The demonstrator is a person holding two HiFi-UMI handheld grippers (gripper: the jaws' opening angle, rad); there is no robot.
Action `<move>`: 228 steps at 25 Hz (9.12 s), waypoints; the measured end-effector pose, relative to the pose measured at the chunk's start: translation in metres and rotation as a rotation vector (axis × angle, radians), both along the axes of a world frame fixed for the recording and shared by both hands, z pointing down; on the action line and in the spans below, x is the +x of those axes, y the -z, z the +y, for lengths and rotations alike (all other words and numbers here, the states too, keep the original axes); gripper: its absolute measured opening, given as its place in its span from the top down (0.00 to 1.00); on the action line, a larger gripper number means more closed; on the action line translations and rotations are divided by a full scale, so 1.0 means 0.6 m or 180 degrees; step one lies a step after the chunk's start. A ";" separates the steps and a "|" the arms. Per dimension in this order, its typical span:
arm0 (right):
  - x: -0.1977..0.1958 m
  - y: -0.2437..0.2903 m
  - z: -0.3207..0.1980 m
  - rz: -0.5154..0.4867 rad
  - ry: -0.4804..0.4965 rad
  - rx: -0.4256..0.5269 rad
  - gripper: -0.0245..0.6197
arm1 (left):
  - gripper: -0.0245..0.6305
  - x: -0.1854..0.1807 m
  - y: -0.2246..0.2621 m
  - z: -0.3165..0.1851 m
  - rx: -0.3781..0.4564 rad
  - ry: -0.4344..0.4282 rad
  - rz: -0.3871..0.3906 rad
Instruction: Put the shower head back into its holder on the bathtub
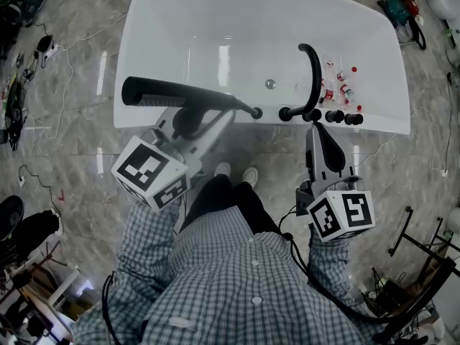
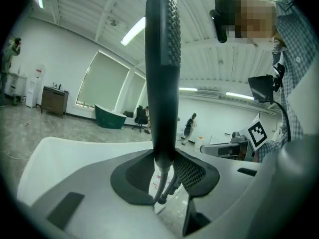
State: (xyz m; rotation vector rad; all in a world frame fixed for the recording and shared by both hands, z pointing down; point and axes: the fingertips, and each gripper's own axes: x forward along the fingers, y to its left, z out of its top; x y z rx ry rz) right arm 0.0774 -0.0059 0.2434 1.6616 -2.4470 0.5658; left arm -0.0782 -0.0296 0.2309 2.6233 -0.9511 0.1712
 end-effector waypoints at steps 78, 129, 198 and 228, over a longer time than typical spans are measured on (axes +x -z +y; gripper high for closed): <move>0.038 -0.151 -0.013 -0.0070 -0.0002 -0.0447 0.93 | 0.77 0.061 -0.192 -0.057 -0.0344 -0.0082 -0.0124; 0.071 -0.278 -0.043 -0.0099 -0.0132 -0.0789 0.93 | 0.77 0.119 -0.378 -0.094 -0.0636 -0.0246 -0.0306; 0.103 -0.414 0.011 -0.0146 -0.0102 -0.1218 0.93 | 0.77 0.182 -0.630 -0.100 -0.0739 -0.0600 -0.1185; 0.120 -0.441 0.026 -0.0200 -0.0121 -0.1301 0.93 | 0.77 0.197 -0.685 -0.090 -0.0619 -0.0592 -0.1599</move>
